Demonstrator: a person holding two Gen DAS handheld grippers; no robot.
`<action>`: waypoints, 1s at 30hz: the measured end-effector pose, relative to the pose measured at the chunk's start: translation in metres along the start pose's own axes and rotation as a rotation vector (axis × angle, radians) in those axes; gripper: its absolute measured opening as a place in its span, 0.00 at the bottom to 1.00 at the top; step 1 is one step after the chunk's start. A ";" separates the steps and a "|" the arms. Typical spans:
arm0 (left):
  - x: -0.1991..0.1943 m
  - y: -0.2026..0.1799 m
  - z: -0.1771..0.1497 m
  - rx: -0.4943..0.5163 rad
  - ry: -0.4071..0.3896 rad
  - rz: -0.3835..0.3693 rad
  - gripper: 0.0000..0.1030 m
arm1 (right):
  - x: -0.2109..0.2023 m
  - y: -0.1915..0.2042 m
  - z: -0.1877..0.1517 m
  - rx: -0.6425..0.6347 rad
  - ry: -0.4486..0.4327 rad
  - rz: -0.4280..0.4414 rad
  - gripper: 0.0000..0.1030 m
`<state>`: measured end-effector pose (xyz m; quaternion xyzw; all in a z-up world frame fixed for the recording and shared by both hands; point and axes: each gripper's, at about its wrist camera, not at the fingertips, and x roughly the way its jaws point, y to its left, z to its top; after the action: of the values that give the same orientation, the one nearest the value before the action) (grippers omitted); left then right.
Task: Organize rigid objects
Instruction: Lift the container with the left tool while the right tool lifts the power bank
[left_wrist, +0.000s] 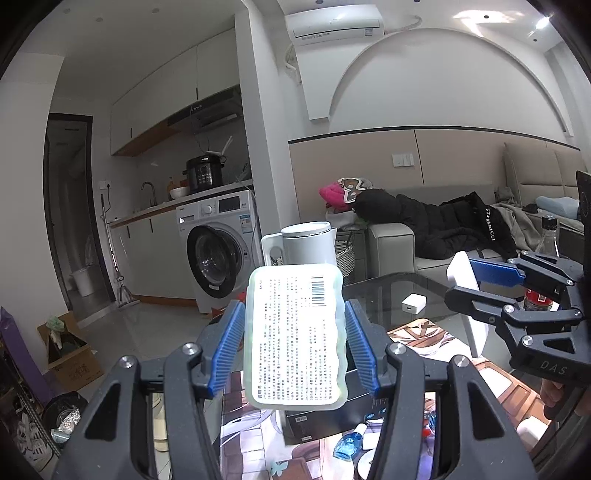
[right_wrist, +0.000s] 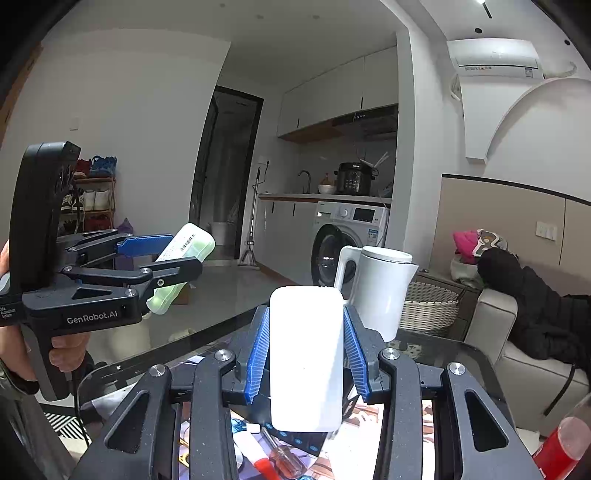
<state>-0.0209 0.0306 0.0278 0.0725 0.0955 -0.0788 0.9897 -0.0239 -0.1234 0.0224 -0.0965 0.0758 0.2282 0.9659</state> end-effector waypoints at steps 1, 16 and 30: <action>0.001 0.002 0.000 -0.001 0.000 0.001 0.53 | 0.001 0.000 0.000 -0.001 0.003 0.000 0.38; 0.056 0.003 0.008 -0.079 0.022 0.027 0.53 | 0.036 -0.015 0.020 0.046 -0.050 -0.066 0.38; 0.107 0.006 -0.004 -0.114 0.084 0.048 0.53 | 0.084 -0.034 0.022 0.115 -0.020 -0.107 0.38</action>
<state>0.0834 0.0220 0.0031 0.0216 0.1392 -0.0465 0.9889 0.0682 -0.1122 0.0326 -0.0425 0.0739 0.1725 0.9813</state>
